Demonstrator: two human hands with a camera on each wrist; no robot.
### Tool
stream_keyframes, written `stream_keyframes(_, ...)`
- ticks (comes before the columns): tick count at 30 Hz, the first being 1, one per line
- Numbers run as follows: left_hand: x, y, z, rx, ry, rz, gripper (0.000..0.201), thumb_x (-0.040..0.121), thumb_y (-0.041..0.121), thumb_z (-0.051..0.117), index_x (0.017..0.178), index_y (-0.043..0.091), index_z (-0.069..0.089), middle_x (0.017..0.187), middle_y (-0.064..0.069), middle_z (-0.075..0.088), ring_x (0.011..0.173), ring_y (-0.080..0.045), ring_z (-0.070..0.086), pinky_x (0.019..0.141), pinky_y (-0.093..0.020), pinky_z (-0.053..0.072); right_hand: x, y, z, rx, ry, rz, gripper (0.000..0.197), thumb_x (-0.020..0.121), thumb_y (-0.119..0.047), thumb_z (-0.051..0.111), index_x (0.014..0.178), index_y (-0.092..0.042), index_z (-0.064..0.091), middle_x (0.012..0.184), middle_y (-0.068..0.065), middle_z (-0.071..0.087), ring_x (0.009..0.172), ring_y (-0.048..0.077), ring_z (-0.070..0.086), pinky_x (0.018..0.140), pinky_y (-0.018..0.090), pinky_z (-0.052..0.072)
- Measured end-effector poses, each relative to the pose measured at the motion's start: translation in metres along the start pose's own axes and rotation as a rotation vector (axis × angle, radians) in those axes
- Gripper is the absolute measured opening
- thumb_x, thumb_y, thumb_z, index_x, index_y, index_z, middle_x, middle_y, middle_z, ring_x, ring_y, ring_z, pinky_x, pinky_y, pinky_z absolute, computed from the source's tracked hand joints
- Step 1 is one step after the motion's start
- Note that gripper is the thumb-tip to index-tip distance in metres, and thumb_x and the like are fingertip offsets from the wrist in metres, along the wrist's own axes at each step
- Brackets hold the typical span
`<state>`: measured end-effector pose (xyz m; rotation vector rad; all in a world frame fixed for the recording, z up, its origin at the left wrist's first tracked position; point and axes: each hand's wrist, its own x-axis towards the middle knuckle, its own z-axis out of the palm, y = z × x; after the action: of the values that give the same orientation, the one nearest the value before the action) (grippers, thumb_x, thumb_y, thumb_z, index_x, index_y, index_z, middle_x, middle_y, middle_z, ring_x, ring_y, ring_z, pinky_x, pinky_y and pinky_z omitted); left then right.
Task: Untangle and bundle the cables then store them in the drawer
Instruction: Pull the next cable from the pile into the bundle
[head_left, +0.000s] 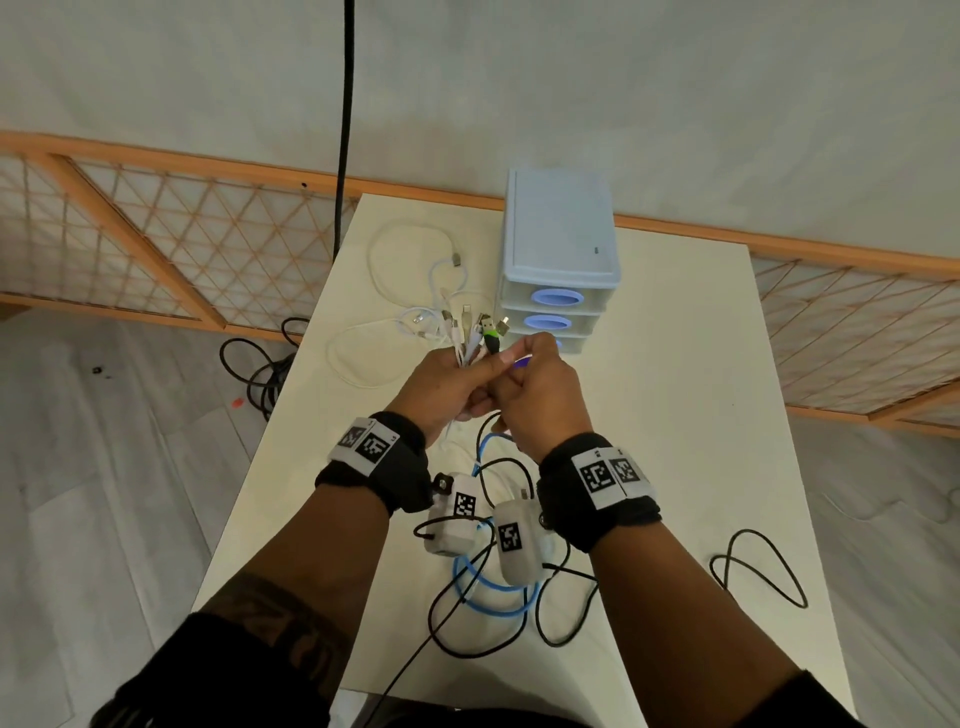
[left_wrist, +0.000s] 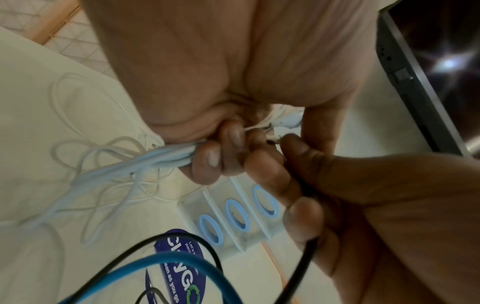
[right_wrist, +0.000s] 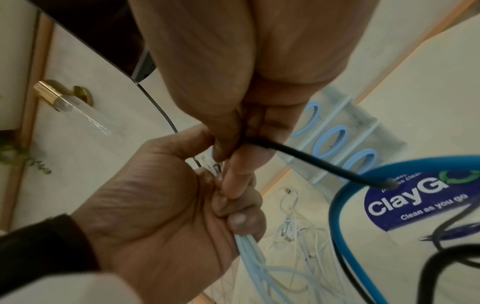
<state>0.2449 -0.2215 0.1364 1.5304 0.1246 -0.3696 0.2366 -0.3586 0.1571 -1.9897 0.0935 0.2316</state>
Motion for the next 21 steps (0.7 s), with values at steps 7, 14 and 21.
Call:
stream_keyframes(7, 0.007, 0.004, 0.008, 0.089, 0.202, -0.039, 0.052, 0.108, 0.045, 0.050, 0.077, 0.006, 0.067, 0.053, -0.004, 0.052, 0.045, -0.020, 0.050, 0.051, -0.027, 0.042, -0.005, 0.011, 0.002, 0.089, -0.108, 0.052, 0.025, 0.094, -0.014, 0.065, 0.106, -0.014, 0.043, 0.073, 0.009, 0.076, 0.064, 0.021, 0.074, 0.071, 0.038, 0.061)
stream_keyframes(14, 0.008, 0.023, 0.004, -0.380, 0.235, -0.017, 0.052, 0.109, 0.051, 0.040, 0.069, 0.017, 0.043, 0.057, 0.002, 0.045, 0.053, -0.019, 0.050, 0.056, -0.030, 0.045, -0.025, 0.035, 0.006, 0.078, -0.263, 0.041, 0.045, 0.105, -0.039, 0.047, 0.071, -0.012, 0.060, 0.052, -0.006, 0.052, 0.050, 0.011, 0.047, 0.060, 0.020, 0.042)
stream_keyframes(21, 0.000, 0.024, 0.005, -0.263, 0.227, 0.011, 0.048, 0.104, 0.043, 0.058, 0.066, 0.023, 0.037, 0.051, 0.006, 0.024, 0.041, -0.012, 0.017, 0.044, -0.023, 0.019, -0.021, 0.029, -0.008, 0.206, -0.200, 0.053, 0.048, 0.103, -0.036, 0.052, 0.061, -0.012, 0.056, 0.053, 0.000, 0.047, 0.050, 0.014, 0.039, 0.055, 0.025, 0.039)
